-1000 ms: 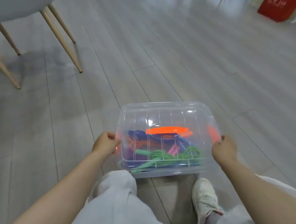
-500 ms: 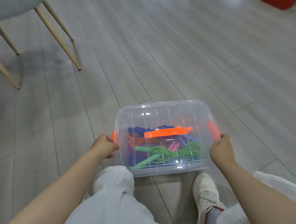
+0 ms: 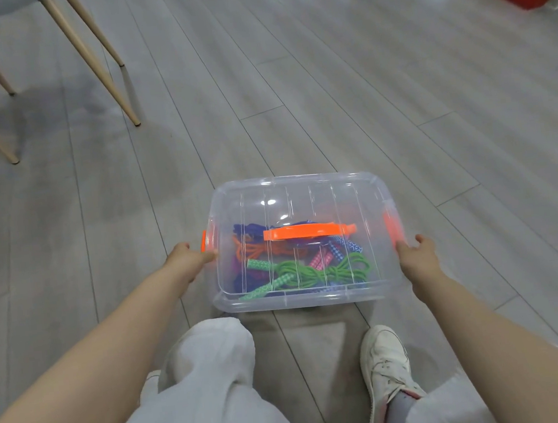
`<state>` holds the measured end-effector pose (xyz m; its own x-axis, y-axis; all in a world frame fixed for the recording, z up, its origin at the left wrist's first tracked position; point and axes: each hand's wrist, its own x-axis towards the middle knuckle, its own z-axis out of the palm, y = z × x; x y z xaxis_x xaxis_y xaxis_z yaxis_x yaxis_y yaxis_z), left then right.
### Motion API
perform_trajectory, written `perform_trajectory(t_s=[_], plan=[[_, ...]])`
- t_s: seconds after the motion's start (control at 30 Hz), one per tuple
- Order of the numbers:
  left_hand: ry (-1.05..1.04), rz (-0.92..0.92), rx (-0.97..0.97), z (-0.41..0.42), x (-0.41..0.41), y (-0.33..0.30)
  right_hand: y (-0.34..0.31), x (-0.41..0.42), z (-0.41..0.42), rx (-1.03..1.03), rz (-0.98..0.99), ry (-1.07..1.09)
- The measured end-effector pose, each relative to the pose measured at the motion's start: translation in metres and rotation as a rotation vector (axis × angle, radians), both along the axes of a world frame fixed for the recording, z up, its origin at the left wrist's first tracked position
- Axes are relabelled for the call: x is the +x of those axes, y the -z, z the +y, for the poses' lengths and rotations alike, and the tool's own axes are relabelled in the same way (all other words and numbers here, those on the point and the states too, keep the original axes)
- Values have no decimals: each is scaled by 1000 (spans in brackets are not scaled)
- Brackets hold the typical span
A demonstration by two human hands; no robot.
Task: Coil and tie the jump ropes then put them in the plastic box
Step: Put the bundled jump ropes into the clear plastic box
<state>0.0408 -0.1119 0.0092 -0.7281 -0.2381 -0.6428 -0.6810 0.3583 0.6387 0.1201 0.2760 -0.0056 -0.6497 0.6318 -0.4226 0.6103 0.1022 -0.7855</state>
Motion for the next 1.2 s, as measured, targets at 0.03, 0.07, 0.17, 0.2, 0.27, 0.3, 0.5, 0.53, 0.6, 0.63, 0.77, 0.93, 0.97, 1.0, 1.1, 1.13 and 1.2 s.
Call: perform_trajectory(t_s=[0.03,0.07,0.17,0.2,0.27,0.3,0.5,0.53,0.6,0.63,0.77,0.93,0.97,1.0,1.1,1.13,1.2], plan=[[-38,-74,141,-1,-2,0,1,-2,2,-15,16,0],[-63,-133,265,-1,-3,1,2,-4,4,-27,30,-4],[-94,-136,385,-1,-3,5,5,-6,10,-46,27,9],[-99,-96,383,1,-3,7,4,-7,9,-27,31,-9],[-79,-14,325,6,-3,5,4,-8,7,72,46,-68],[-61,9,287,10,-3,3,3,-9,4,114,62,-79],[134,110,-26,17,-4,3,12,-13,4,202,46,-72],[152,125,-46,18,-3,5,12,-13,3,207,41,-69],[157,155,-83,21,-1,5,13,-13,2,217,33,-62],[155,163,-110,22,0,4,13,-13,2,219,30,-58],[181,163,-207,24,-1,4,12,-13,0,240,27,-53],[292,164,-422,31,2,1,9,-14,-3,289,13,-55],[299,167,-428,33,2,1,9,-14,-3,314,15,-60],[303,167,-434,33,2,1,9,-15,-3,336,16,-66],[315,162,-444,32,1,2,8,-14,-4,343,25,-67],[318,168,-451,33,1,2,8,-14,-4,347,29,-71],[312,167,-460,35,2,2,8,-13,-3,364,30,-91]])
